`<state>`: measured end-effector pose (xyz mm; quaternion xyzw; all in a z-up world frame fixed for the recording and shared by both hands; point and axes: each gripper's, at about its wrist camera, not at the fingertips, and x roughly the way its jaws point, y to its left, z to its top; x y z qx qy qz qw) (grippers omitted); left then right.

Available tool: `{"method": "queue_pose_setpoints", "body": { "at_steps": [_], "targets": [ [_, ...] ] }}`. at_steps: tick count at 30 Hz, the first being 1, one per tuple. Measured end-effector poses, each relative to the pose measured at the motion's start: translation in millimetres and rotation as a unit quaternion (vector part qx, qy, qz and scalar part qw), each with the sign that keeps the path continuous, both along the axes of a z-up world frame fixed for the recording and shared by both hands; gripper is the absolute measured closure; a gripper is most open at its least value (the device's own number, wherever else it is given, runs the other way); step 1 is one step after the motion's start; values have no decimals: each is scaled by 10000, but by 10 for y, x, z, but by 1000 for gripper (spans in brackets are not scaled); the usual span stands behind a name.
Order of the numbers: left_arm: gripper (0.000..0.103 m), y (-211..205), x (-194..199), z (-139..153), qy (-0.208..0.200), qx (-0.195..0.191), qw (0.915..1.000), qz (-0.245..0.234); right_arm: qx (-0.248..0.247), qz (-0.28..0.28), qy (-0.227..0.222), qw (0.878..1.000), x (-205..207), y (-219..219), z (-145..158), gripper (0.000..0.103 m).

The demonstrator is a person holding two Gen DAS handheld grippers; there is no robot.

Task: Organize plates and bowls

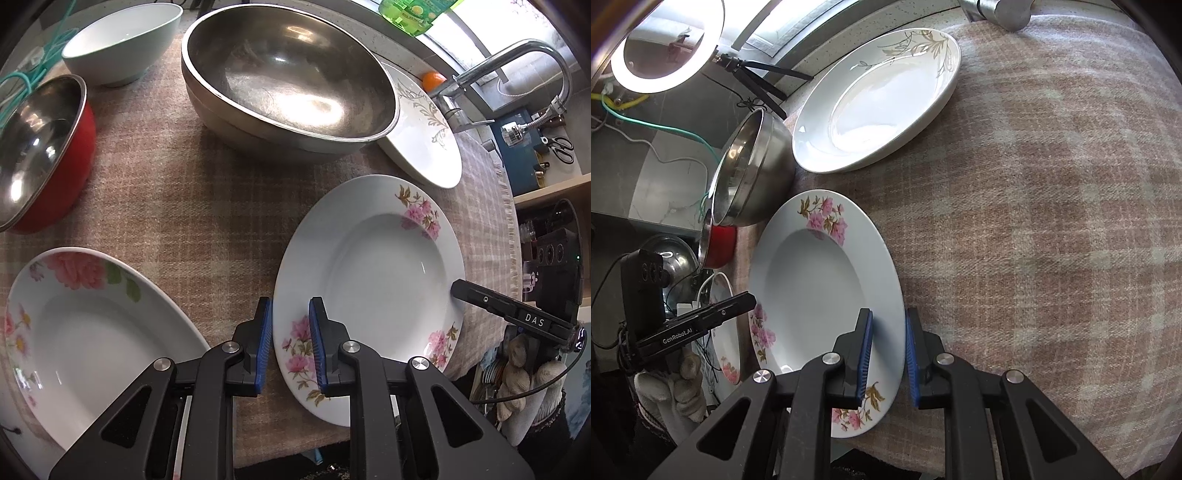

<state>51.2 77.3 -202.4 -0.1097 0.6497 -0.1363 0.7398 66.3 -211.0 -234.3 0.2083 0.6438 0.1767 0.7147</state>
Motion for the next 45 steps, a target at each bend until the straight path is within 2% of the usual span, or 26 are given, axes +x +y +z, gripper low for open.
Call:
{"method": "queue_pose_setpoints", "body": {
  "at_steps": [21,33,34,36,38,45],
  "targets": [
    [85,-253,-202,-5,78,-113,9997,-183,26,-131,133,9998,-243,-315,-12,87],
    [85,-226,-219,-4,45,-112,9998,-125,-111,-132,77,9998,-239,-286,5,86],
    [85,-214,-213,-7,53,-83,9999,-102,-185,-128,48,9997,-237,-286,18,84],
    [85,-166,-210,-29,96,-78,9999,-14,-380,-151,-51,9991,-235,-305,52,68],
    [85,-125,-223,-10,53,-76,10000,28,-492,-199,-123,9985,-238,-347,88,60],
    [85,-62,-241,120,-224,-83,9996,140,-568,-287,-328,9974,-250,-448,220,60]
  ]
}}
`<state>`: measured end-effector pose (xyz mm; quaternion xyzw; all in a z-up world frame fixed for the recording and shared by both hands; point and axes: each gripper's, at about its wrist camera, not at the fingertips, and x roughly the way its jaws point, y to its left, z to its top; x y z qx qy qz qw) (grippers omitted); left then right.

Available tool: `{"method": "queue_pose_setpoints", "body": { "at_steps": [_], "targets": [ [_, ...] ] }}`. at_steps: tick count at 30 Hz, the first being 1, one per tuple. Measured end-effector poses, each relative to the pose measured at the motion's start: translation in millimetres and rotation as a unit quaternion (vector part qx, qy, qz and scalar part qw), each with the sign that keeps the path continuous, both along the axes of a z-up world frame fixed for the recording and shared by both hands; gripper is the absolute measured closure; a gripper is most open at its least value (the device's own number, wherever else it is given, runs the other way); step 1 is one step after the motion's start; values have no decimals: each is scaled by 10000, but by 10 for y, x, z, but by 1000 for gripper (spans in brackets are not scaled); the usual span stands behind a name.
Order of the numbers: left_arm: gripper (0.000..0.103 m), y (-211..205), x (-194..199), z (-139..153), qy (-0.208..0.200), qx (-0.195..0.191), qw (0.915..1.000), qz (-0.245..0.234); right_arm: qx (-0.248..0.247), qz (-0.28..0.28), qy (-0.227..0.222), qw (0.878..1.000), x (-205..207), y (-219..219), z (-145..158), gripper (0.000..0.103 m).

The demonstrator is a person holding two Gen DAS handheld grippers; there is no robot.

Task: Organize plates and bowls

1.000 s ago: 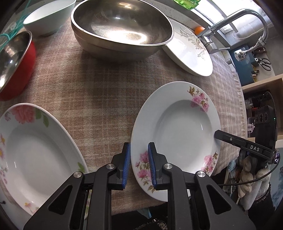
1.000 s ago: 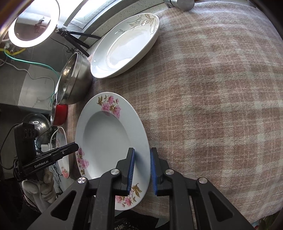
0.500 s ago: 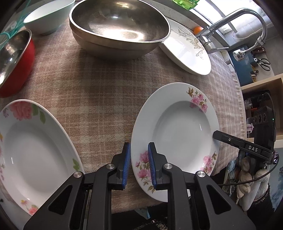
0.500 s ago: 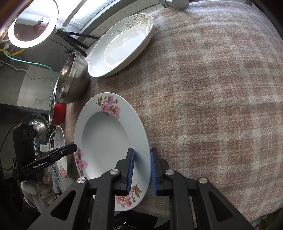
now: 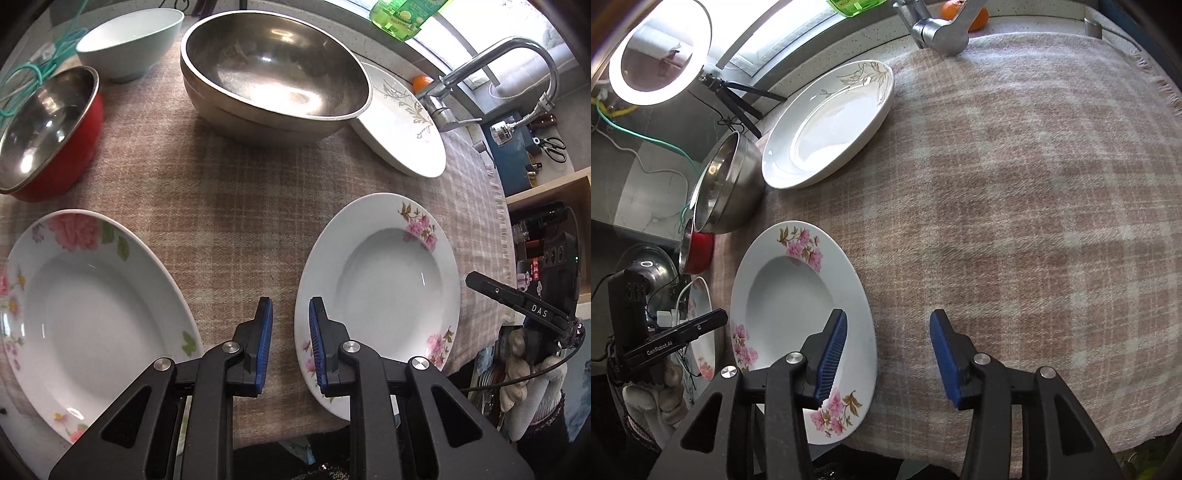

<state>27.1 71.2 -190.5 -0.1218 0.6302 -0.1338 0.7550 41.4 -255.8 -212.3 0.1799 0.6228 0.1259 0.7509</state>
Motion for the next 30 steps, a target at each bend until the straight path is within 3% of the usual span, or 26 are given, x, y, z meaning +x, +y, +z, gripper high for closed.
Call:
{"method": "queue_pose_setpoints", "body": {
  "at_steps": [12,18,24,30],
  "targets": [
    [85,61,-118,363,-695,62,9971,294,-588,531,-928,9925,-7,325,449,60],
    [85,173,-257,519,-1041,307,9922,615,-575,831,-1423,9847,-16,584,651,60],
    [85,414,-441,639,-1324,635,9838,1026,-289,1068,-1514,9823,29,850,715,60],
    [83,686,-661,714,-1441,938,9750,1405,-302,1717,-1504,9731,2,1308,714,60]
  ]
}}
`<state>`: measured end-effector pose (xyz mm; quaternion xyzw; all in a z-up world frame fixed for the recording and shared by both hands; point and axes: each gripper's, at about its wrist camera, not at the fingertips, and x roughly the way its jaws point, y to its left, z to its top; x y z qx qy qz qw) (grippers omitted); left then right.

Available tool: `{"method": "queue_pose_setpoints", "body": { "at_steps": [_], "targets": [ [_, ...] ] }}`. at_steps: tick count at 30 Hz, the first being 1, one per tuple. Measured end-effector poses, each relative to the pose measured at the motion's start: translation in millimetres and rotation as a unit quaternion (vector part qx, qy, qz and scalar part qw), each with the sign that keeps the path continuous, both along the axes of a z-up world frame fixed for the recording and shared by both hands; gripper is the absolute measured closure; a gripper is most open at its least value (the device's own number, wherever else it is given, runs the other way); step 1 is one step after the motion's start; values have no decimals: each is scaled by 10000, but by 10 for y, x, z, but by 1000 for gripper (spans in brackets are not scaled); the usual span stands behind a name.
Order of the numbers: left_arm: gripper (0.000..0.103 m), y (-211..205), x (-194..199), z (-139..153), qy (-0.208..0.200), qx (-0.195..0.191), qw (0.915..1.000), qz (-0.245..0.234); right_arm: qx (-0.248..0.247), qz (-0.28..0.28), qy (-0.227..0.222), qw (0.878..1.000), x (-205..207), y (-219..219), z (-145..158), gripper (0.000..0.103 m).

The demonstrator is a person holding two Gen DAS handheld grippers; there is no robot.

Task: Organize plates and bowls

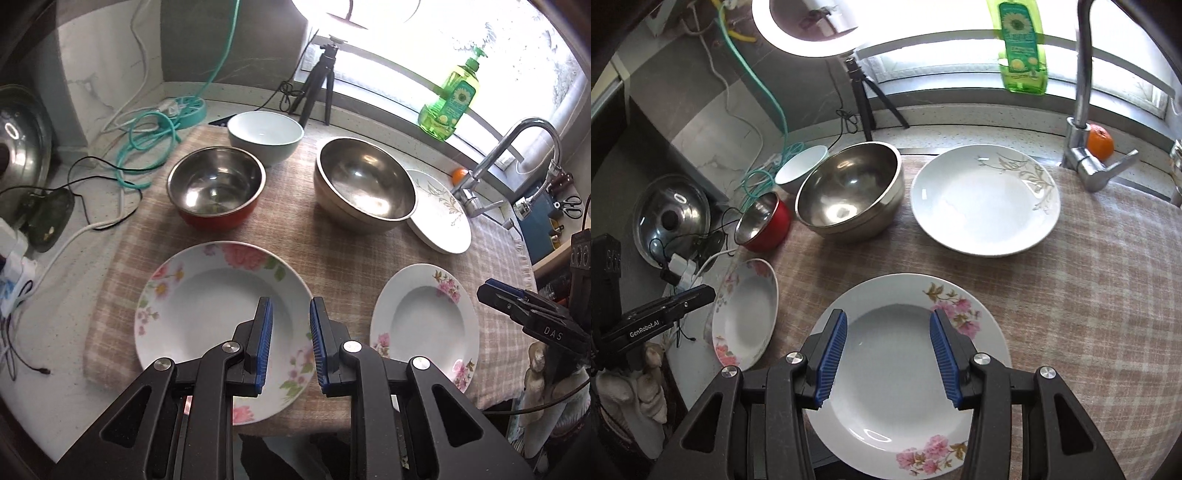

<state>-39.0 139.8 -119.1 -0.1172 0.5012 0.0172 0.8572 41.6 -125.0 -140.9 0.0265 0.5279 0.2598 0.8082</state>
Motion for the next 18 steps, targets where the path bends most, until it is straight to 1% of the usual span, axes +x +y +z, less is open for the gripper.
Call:
{"method": "queue_pose_setpoints", "body": {
  "at_steps": [1,3,10,14,16,18],
  "targets": [
    [79,56,-32,-3,5,15,10000,94,-31,89,-26,10000,-9,77,4,60],
    [77,167,-105,-15,48,18,9996,278,-80,244,-51,9997,-25,227,8,60],
    [77,535,-362,-83,229,27,9968,768,-170,591,58,9981,-41,637,-13,60],
    [77,750,-490,-157,299,-194,9950,934,-213,749,111,9969,-53,846,-51,59],
    [77,818,-529,-192,335,-208,9943,994,-231,827,147,9962,-57,948,-82,57],
    [77,900,-575,-234,378,-325,9933,1042,-227,930,209,9952,-64,1066,-113,57]
  ]
}}
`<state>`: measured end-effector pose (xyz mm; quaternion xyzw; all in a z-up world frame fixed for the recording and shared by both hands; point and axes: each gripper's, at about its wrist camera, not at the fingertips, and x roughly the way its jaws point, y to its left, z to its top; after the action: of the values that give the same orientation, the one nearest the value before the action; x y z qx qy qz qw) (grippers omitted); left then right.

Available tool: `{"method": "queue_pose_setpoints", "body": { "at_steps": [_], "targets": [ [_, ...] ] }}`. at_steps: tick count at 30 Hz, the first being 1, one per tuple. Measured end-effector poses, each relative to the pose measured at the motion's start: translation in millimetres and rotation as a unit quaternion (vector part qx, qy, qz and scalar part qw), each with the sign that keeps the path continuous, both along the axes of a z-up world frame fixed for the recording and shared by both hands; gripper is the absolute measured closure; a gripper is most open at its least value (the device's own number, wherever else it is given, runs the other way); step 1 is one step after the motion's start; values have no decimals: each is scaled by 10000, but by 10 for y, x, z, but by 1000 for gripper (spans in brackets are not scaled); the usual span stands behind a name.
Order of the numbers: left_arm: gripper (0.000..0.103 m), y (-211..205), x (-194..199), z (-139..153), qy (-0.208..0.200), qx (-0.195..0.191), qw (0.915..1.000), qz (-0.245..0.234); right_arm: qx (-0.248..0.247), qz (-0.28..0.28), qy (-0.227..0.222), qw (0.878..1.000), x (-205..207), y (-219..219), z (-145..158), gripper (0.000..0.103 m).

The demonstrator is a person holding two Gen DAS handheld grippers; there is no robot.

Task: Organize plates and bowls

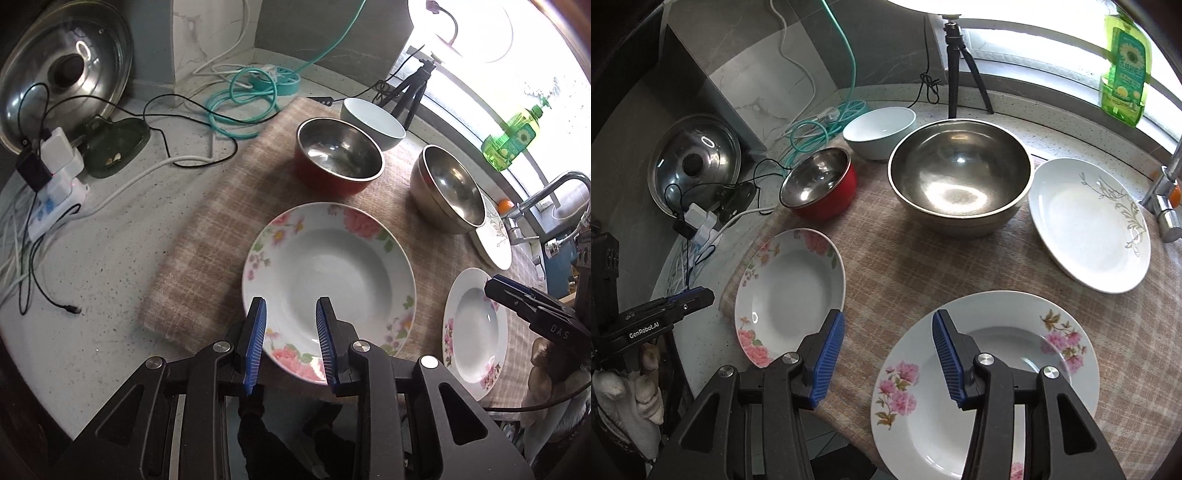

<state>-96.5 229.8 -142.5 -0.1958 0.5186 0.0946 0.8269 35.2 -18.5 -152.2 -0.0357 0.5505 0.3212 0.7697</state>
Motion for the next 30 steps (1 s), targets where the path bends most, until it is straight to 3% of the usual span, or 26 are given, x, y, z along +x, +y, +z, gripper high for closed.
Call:
{"method": "queue_pose_setpoints", "body": {
  "at_steps": [7,16,25,30],
  "targets": [
    [77,296,-97,-236,117,-428,9987,264,-72,172,100,9998,-7,289,-137,57],
    [77,497,-76,-462,168,-1009,9941,359,75,93,648,9978,134,474,-414,58],
    [80,646,23,-628,187,-1411,9890,398,143,-84,1148,9932,287,578,-665,72],
    [85,641,74,-663,210,-1447,9886,364,221,-155,1330,9908,331,586,-734,84]
  ]
}}
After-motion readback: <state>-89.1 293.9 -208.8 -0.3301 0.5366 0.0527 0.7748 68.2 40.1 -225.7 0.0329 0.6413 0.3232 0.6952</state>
